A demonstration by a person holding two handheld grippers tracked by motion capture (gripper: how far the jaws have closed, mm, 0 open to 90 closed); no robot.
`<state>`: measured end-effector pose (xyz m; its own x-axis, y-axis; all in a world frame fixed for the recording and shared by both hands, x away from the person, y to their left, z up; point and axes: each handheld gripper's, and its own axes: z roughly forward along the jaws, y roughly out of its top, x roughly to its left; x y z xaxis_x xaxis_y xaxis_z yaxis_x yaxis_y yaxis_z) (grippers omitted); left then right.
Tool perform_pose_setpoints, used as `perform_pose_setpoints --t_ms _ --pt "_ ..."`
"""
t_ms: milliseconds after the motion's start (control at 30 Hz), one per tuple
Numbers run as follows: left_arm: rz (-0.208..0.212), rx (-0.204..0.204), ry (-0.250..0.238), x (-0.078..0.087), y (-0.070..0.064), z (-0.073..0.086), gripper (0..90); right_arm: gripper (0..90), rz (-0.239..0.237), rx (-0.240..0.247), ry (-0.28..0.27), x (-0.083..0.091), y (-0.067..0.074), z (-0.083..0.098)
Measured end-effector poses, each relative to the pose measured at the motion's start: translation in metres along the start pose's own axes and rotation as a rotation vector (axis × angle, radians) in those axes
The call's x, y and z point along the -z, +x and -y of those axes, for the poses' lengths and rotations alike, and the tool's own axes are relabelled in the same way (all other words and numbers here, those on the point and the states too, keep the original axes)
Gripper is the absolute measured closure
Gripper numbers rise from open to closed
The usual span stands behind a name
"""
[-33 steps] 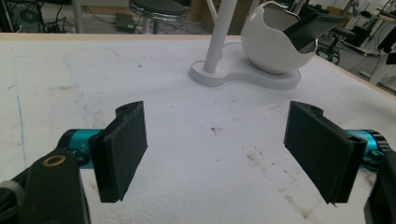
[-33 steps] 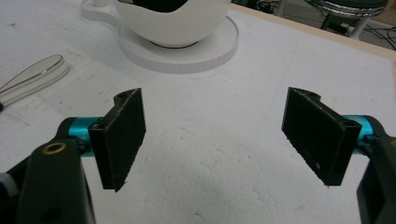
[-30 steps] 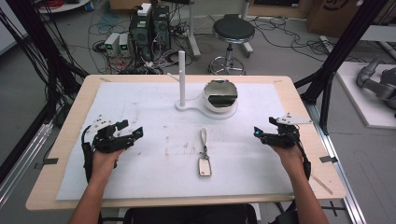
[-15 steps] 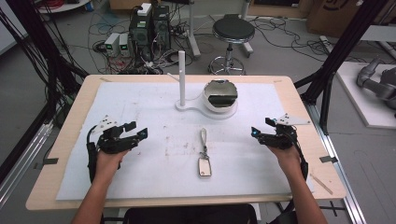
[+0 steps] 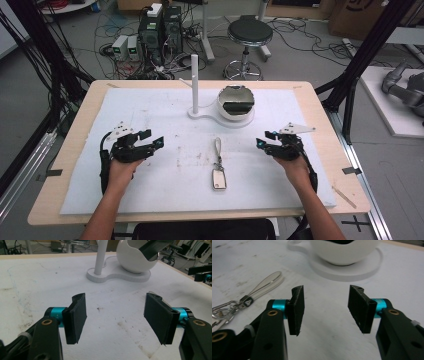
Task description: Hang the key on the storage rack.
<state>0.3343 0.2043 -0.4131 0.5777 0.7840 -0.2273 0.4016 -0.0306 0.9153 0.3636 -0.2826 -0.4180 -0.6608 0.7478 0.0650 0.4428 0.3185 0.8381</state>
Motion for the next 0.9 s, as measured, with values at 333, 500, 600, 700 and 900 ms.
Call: perform_pose_setpoints --t_ms 333,500,600,700,900 --pt "-0.008 0.011 0.000 0.003 0.004 0.001 34.6 55.9 -0.188 0.119 0.110 -0.043 0.044 -0.005" --pt "-0.011 0.020 -0.006 0.007 0.007 0.002 34.8 57.2 -0.295 0.180 0.176 -0.056 0.056 -0.002" --pt "-0.013 0.025 -0.009 0.007 0.008 0.002 34.9 59.4 -0.344 0.193 0.197 -0.055 0.059 0.001" --pt "-0.010 0.029 -0.011 0.007 0.008 0.002 34.9 63.0 -0.373 0.209 0.199 -0.057 0.063 0.001" --pt "-0.010 0.031 -0.010 0.006 0.009 0.002 35.0 67.6 -0.377 0.235 0.226 -0.063 0.071 0.000"
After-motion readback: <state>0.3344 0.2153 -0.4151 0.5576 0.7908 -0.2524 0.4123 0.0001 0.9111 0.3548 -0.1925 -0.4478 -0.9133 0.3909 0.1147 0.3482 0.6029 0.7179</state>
